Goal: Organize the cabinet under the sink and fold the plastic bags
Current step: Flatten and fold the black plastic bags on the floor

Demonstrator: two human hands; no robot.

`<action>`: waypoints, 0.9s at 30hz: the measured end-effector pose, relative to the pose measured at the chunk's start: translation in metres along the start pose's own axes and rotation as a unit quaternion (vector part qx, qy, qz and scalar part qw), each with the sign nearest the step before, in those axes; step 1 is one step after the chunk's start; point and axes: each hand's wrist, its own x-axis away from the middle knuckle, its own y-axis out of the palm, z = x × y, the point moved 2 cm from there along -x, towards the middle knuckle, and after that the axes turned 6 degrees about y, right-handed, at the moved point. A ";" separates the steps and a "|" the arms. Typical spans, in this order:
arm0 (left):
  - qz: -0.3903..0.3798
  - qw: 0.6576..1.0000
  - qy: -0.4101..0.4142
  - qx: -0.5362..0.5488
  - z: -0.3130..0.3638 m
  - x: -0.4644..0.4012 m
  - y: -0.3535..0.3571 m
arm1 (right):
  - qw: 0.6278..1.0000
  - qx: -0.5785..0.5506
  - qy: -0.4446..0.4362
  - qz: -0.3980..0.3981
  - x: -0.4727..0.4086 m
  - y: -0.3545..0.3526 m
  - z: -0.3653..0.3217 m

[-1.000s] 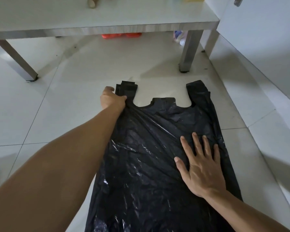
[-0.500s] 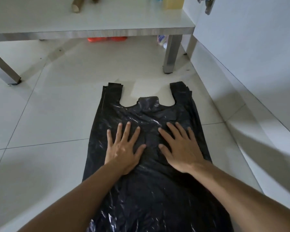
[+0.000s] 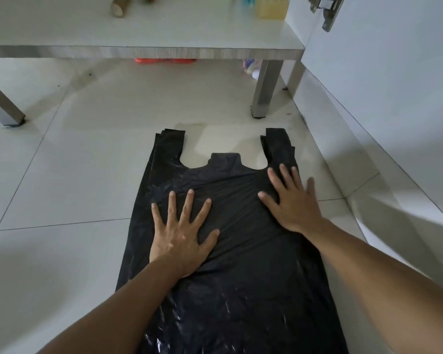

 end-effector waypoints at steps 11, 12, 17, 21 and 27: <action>-0.004 1.000 -0.004 -0.006 -0.001 -0.001 0.001 | 0.995 -0.030 0.079 -0.049 -0.031 -0.005 0.006; -0.006 1.000 -0.004 -0.007 -0.001 0.000 0.001 | 0.993 -0.035 0.095 -0.068 -0.040 -0.011 0.013; -0.008 1.000 0.000 -0.002 0.000 0.001 0.000 | 0.996 -0.008 0.055 -0.070 -0.058 -0.033 0.016; -0.004 1.000 0.001 0.003 0.000 0.002 -0.002 | 0.996 0.023 0.036 -0.081 -0.063 -0.028 0.004; 0.004 1.000 -0.001 0.006 0.000 0.000 -0.001 | 0.995 0.045 0.067 -0.061 -0.095 -0.042 -0.010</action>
